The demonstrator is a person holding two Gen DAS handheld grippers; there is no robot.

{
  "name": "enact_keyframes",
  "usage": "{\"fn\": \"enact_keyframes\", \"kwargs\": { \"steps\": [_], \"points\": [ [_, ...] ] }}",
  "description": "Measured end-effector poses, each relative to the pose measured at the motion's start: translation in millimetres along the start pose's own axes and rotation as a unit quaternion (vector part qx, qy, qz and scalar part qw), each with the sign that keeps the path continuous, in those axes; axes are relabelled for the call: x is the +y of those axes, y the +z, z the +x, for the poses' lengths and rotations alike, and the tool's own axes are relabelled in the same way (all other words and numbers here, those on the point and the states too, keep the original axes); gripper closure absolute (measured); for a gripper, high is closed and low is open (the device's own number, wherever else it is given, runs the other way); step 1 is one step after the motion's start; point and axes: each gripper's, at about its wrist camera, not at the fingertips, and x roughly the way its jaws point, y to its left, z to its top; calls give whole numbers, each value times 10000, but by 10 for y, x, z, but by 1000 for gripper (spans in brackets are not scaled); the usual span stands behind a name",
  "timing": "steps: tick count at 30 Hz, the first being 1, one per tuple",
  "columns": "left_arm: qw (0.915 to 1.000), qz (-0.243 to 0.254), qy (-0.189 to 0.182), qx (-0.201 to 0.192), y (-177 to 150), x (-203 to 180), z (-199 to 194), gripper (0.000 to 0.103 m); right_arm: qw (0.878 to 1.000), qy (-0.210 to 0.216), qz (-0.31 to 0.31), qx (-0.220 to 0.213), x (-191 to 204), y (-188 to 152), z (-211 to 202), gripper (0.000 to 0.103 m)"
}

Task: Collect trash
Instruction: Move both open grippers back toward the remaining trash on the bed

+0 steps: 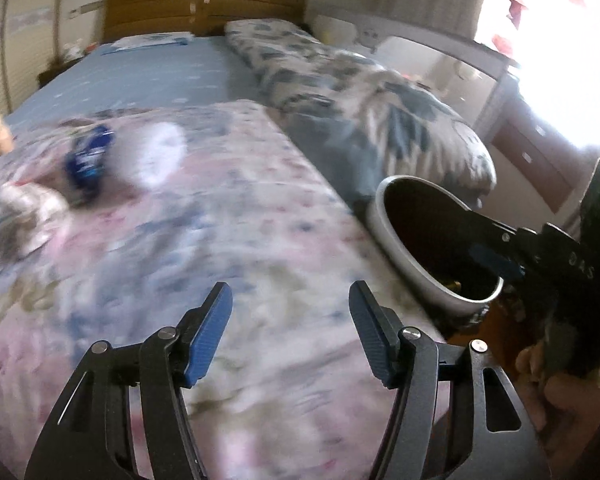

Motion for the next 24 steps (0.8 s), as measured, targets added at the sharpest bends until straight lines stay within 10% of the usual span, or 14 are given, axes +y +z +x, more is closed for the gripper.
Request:
{"fn": "enact_keyframes", "kwargs": {
  "steps": [24],
  "points": [
    [9814, -1351, 1323, -329, -475, 1793, -701, 40, 9803, 1058, -1335, 996, 1612, -878, 774, 25]
  ]
}}
